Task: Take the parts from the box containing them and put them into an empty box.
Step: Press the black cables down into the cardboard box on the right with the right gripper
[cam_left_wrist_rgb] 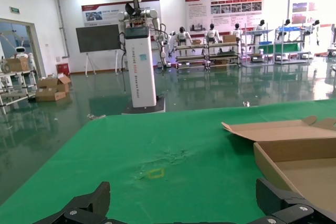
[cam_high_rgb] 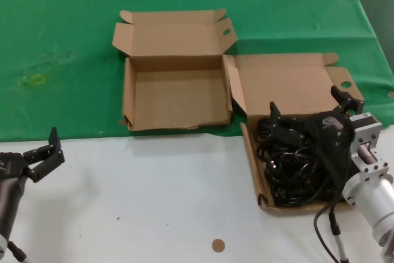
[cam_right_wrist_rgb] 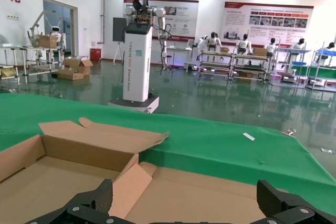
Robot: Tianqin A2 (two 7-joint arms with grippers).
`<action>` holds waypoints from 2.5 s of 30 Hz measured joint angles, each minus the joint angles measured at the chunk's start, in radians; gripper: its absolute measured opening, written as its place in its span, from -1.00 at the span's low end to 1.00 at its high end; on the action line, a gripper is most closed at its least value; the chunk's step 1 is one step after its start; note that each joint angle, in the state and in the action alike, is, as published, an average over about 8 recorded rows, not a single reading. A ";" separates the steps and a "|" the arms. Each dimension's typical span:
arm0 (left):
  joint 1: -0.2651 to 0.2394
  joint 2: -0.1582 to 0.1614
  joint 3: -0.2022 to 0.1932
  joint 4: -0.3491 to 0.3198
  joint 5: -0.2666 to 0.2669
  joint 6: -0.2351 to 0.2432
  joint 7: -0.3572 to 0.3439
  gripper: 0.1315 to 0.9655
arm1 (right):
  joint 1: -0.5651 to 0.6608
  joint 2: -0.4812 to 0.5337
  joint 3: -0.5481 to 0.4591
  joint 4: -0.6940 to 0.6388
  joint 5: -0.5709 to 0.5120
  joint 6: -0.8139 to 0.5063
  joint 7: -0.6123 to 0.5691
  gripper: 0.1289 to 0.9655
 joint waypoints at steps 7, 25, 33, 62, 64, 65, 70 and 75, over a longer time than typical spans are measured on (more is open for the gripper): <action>0.000 0.000 0.000 0.000 0.000 0.000 0.000 1.00 | 0.000 0.000 0.000 0.000 0.000 0.000 0.000 1.00; 0.000 0.000 0.000 0.000 0.000 0.000 0.000 1.00 | 0.000 0.000 0.000 0.000 0.000 0.000 0.000 1.00; 0.000 0.000 0.000 0.000 0.000 0.000 0.000 1.00 | 0.000 0.000 0.000 0.000 0.000 0.000 0.000 1.00; 0.000 0.000 0.000 0.000 0.000 0.000 0.000 0.86 | 0.000 0.002 -0.003 0.002 0.000 0.003 0.001 1.00; 0.000 0.000 0.000 0.000 0.000 0.000 0.000 0.80 | -0.001 0.005 -0.007 0.004 0.001 0.007 0.003 1.00; 0.000 0.000 0.000 0.000 0.000 0.000 0.000 0.77 | -0.002 0.007 -0.009 0.006 0.002 0.009 0.004 1.00; 0.000 0.000 0.000 0.000 0.000 0.000 0.000 0.68 | -0.011 0.024 -0.026 0.021 0.011 0.027 0.011 1.00; 0.000 0.000 0.000 0.000 0.000 0.000 0.000 0.52 | -0.024 0.048 -0.041 0.037 0.023 0.053 0.013 1.00</action>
